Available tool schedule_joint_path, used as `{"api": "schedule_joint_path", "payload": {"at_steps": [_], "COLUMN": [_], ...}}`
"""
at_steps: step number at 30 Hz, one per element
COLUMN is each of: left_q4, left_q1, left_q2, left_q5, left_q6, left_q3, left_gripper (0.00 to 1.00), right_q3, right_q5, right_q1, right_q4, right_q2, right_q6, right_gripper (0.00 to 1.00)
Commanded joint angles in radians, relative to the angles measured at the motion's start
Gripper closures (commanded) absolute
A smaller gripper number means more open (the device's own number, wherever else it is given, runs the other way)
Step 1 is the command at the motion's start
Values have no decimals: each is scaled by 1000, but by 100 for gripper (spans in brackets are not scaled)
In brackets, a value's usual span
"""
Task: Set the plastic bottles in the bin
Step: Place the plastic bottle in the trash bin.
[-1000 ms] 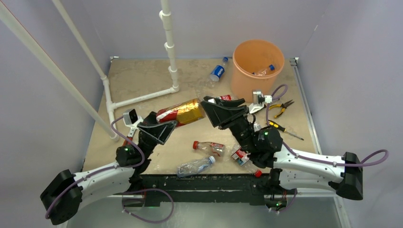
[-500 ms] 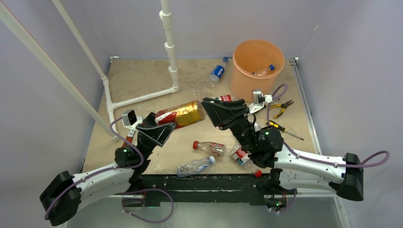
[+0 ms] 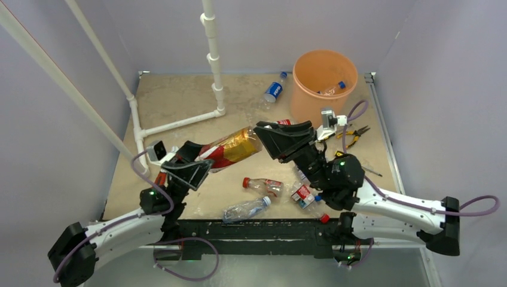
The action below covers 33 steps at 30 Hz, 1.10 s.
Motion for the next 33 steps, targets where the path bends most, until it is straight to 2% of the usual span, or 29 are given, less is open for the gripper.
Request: {"api": "schedule_joint_path", "payload": {"at_steps": [1, 3, 5, 7, 8, 11, 13, 15, 18, 22, 27, 33], "left_q4": [-91, -269, -543, -883, -1020, -1380, -1579, -1726, -1759, -1806, -1880, -1823], "left_q1": [-1, -1, -1, 0, 0, -1, 0, 0, 0, 0, -1, 0], "left_q2": [-166, -296, -441, -504, -505, -396, -263, -139, -44, 24, 111, 84], "left_q5": [-35, -70, -90, -116, -114, -38, 135, 288, 504, 636, 666, 760], "left_q6": [78, 144, 246, 395, 492, 746, 869, 946, 971, 1050, 1117, 1093], "left_q3": [-25, -17, 51, 187, 300, 538, 735, 860, 938, 995, 1003, 913], "left_gripper": [7, 5, 3, 1, 1, 1, 1, 1, 1, 1, 1, 1], "right_q3": [140, 180, 234, 326, 405, 605, 707, 759, 808, 847, 864, 843], "right_q5": [-2, 27, 40, 31, 13, -66, -122, -180, -213, -311, -442, -431], "right_q1": [2, 2, 2, 2, 2, 2, 2, 2, 2, 2, 2, 2], "right_q4": [-274, -410, -550, -723, -815, -1130, -1292, -1377, -1455, -1477, -1425, -1358], "right_q2": [-109, -160, -210, -215, -203, -98, -17, 42, 98, 145, 194, 171], "right_q6": [-117, -153, -199, -233, -253, -301, -320, -346, -372, -414, -438, -465], "right_gripper": [100, 100, 100, 100, 100, 100, 100, 100, 100, 100, 100, 100]}}
